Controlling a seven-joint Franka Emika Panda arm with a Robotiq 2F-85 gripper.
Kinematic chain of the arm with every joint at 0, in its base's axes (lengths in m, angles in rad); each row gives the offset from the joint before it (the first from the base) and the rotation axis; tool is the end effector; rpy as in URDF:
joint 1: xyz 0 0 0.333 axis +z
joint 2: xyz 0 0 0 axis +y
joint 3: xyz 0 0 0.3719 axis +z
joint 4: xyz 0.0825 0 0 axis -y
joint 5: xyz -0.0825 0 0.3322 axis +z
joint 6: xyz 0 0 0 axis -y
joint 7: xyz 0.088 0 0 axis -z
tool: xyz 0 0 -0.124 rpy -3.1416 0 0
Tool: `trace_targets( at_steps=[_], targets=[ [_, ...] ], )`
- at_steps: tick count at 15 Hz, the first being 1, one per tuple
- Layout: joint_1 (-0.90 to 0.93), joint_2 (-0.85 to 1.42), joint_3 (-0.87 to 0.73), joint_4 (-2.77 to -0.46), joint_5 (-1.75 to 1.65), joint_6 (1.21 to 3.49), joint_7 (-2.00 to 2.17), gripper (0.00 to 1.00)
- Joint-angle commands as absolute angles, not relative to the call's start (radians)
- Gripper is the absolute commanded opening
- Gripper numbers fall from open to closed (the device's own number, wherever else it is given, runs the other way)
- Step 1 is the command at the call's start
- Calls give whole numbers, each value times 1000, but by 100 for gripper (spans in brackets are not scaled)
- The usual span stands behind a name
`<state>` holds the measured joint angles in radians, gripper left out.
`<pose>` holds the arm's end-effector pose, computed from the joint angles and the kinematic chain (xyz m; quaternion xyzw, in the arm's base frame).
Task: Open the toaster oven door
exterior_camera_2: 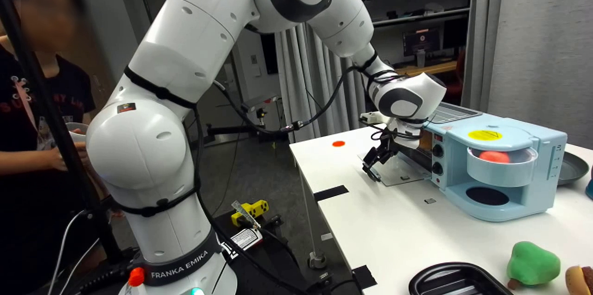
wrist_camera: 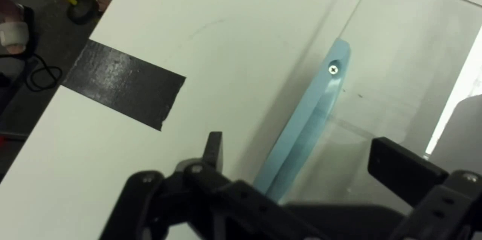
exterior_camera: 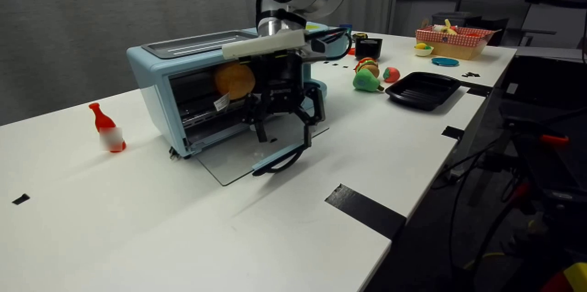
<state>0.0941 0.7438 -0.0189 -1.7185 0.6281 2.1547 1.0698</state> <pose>0.6354 0.0818 0.2056 -0.7293 0.6307 0.2422 0.1083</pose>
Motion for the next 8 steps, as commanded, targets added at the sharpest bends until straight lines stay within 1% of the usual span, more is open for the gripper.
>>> trace_targets(
  at_steps=[1, 8],
  targets=[
    [123, 684, -31, -1780, 576, 2290, 1094, 100],
    [128, 574, -13, -1937, 557, 2476, 1094, 100]
  ],
)
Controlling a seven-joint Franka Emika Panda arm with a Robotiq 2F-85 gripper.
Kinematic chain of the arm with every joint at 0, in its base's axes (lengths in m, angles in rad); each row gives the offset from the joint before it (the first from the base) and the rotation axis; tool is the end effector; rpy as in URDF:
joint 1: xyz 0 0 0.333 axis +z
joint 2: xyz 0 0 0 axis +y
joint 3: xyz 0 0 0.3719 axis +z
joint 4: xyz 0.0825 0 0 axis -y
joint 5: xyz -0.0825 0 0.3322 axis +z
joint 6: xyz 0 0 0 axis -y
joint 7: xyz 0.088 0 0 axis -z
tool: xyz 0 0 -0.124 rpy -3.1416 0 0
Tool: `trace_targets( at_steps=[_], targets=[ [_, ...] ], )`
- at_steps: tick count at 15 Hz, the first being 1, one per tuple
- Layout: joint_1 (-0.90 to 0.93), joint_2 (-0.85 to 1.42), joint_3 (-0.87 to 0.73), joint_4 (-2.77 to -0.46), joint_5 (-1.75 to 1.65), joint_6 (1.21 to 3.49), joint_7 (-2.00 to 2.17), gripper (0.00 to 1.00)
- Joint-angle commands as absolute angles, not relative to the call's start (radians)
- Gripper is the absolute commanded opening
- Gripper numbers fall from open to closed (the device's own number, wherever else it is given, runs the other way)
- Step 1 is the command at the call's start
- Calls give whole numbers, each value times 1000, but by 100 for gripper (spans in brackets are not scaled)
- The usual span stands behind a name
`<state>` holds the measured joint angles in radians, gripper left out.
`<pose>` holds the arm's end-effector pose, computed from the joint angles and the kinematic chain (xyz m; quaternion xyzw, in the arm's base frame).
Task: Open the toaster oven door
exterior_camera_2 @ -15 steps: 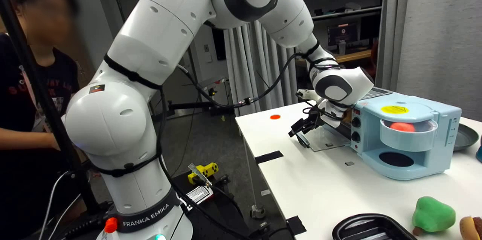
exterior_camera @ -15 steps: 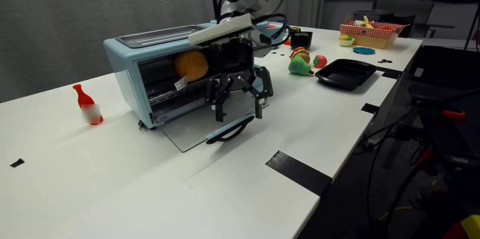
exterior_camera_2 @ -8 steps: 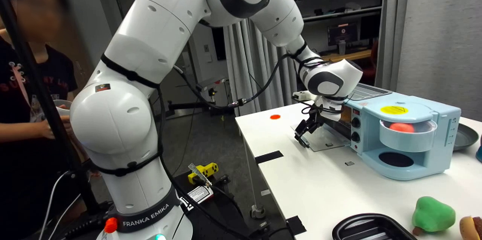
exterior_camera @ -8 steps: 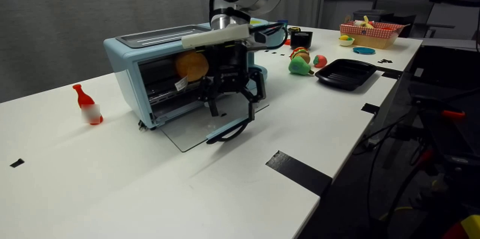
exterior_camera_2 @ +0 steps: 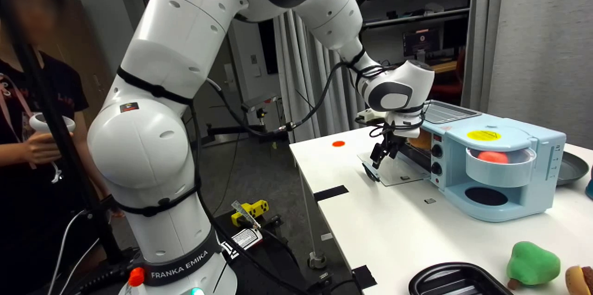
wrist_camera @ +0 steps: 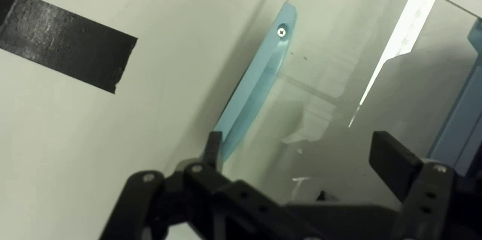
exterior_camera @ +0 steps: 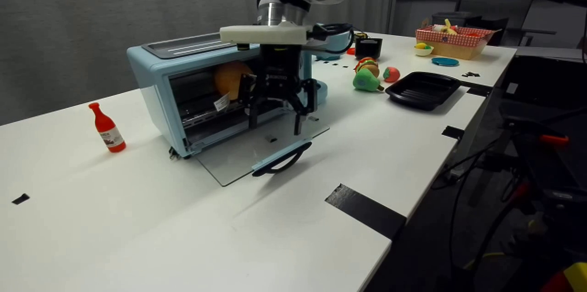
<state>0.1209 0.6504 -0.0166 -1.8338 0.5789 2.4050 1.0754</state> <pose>0.6347 0.0776 0.2376 -0.7466 0.6398 0.1300 0.1276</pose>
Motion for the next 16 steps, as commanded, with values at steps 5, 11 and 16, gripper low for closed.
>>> trace_targets(
  at_steps=[5, 11, 16],
  targets=[
    [134, 505, -3, -2043, 551, 2553, 1089, 100],
    [157, 383, 19, -2183, 536, 2663, 1076, 100],
    [173, 262, 40, -2309, 484, 2752, 1075, 100]
  ],
)
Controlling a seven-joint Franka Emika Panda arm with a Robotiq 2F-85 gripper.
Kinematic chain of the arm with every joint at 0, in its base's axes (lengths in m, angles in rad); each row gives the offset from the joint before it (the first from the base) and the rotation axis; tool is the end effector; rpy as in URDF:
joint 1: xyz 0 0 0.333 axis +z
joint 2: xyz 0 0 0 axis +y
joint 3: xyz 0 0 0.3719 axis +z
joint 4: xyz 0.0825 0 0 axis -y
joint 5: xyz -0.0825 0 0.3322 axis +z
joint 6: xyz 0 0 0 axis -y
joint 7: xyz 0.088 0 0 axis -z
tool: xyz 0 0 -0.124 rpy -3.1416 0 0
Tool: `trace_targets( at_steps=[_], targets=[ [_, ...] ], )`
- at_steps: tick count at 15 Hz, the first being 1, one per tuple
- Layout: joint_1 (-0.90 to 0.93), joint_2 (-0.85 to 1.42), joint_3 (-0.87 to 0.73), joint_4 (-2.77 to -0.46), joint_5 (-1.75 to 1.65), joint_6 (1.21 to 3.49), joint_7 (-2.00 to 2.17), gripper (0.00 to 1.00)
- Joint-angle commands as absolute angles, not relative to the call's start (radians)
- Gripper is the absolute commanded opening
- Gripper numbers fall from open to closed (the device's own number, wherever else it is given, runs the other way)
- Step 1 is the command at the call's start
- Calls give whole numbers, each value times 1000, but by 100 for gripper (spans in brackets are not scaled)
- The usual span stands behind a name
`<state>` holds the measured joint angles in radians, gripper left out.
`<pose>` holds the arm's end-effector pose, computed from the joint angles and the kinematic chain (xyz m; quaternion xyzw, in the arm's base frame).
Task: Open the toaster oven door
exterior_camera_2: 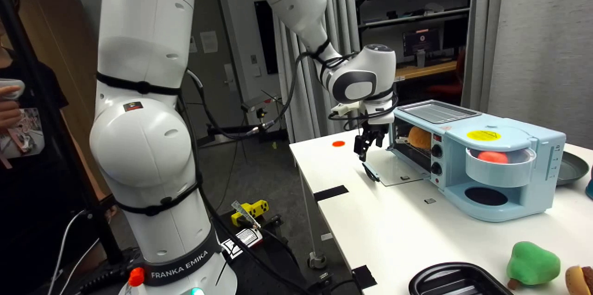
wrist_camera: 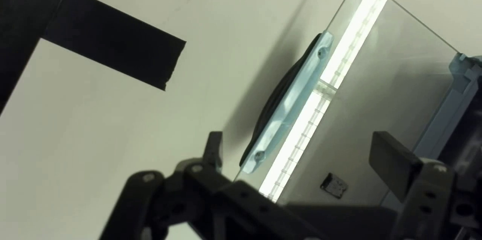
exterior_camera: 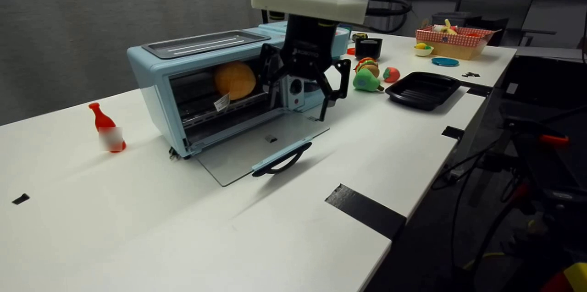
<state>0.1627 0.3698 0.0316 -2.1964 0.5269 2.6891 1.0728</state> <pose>0.5530 0.0952 0.3020 -0.7743 0.6159 0.0321 0.1420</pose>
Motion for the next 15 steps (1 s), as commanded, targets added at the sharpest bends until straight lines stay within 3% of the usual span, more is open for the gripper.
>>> trace_targets(
  at_steps=[1, 11, 15],
  targets=[
    [174, 238, 42, -2332, 471, 2766, 1075, 100],
    [168, -18, 92, -2563, 399, 2948, 1033, 100],
    [158, 57, 95, -2494, 413, 2911, 1051, 100]
  ],
)
